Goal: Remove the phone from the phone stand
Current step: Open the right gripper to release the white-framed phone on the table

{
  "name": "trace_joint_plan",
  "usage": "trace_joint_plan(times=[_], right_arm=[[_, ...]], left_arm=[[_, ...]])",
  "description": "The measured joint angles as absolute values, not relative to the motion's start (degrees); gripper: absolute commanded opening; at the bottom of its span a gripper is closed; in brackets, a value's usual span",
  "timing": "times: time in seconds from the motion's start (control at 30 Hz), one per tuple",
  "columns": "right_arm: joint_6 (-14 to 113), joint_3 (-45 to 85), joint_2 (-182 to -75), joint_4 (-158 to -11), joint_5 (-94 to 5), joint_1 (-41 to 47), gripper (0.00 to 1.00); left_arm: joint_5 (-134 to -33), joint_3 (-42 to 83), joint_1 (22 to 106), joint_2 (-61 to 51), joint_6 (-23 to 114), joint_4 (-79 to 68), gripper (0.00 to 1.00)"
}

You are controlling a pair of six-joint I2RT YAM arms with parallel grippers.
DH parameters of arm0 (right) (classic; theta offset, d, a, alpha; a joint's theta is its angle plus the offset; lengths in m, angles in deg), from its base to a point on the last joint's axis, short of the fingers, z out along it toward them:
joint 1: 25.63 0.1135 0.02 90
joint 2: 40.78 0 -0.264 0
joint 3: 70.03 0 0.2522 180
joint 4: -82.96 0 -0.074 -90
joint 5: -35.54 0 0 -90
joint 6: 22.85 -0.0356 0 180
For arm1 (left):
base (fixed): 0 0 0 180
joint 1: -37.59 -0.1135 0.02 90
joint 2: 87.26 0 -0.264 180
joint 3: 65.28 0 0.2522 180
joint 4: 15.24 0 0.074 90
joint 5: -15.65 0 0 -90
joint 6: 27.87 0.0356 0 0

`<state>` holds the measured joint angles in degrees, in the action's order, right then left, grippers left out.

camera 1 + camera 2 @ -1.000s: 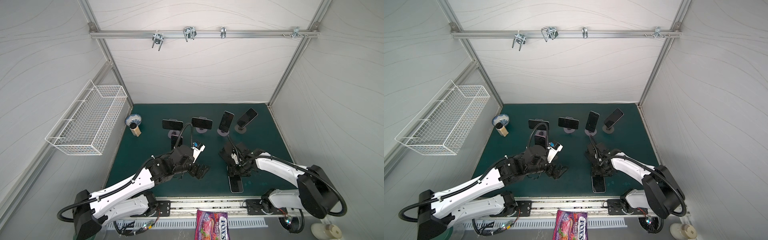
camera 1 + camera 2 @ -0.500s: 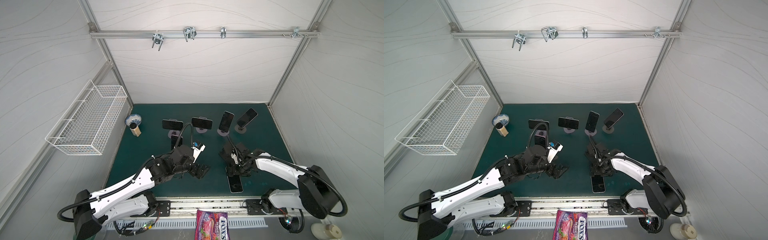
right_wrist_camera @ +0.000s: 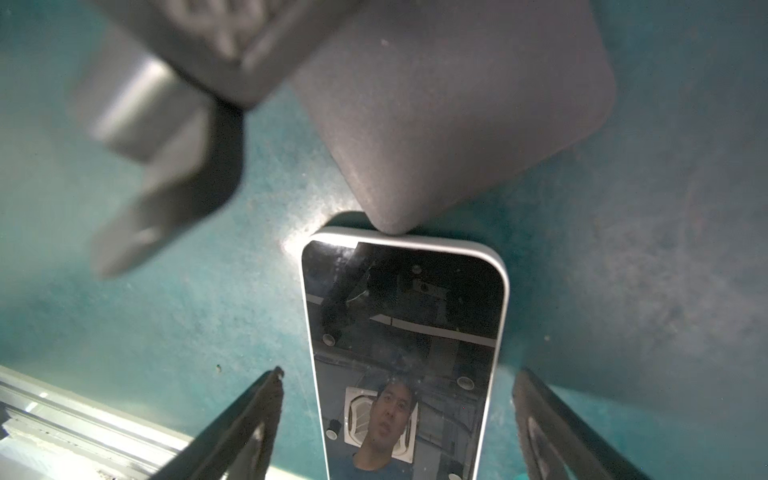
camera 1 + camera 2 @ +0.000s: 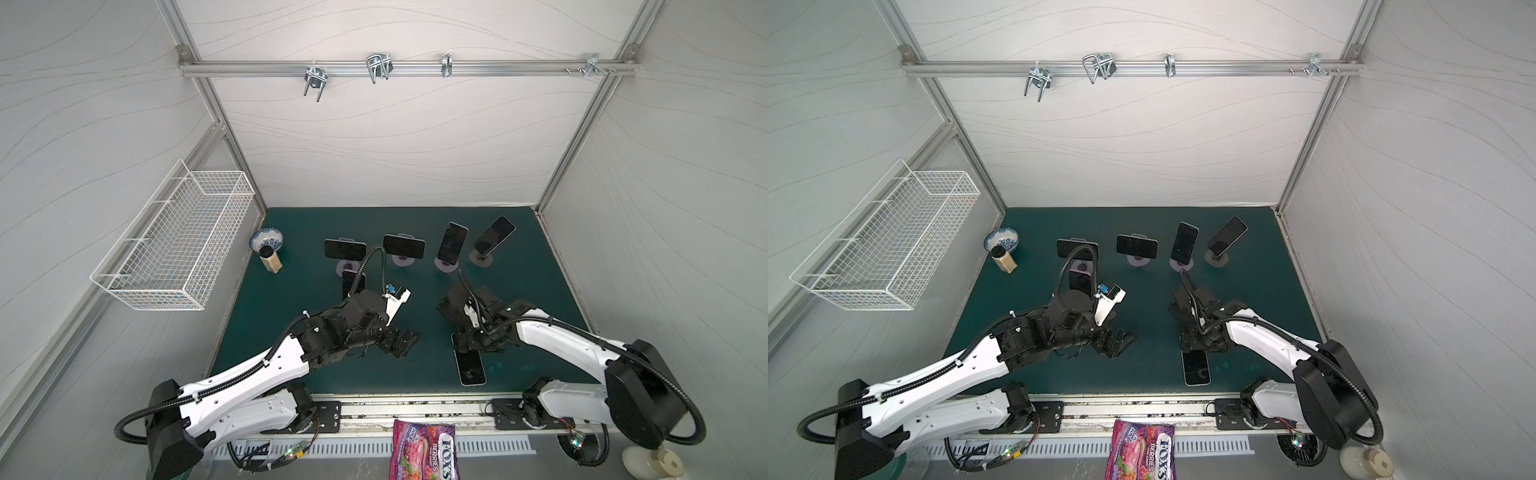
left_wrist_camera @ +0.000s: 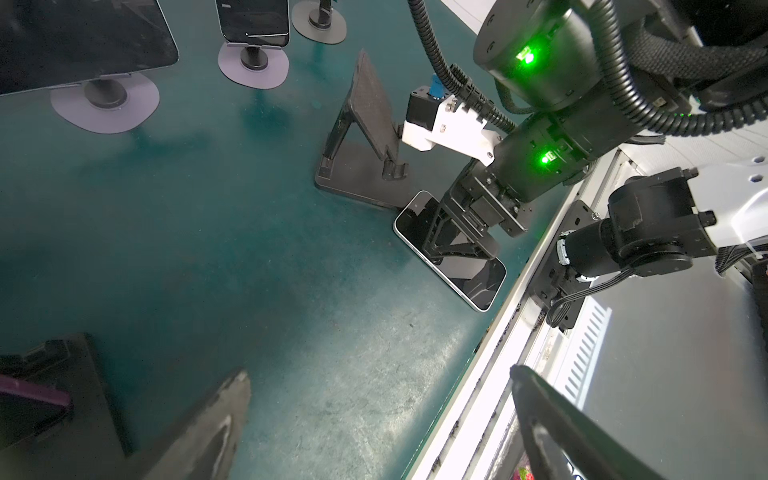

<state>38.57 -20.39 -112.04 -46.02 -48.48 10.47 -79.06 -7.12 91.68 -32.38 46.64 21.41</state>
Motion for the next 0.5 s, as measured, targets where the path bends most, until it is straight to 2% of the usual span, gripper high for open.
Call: trace_joint_plan(times=[0.5], right_arm=[[38.5, -20.4, -106.2, -45.2, -49.1, 10.5, 0.9]], left_arm=[[-77.8, -7.1, 91.9, -34.1, 46.6, 22.3, 0.99]])
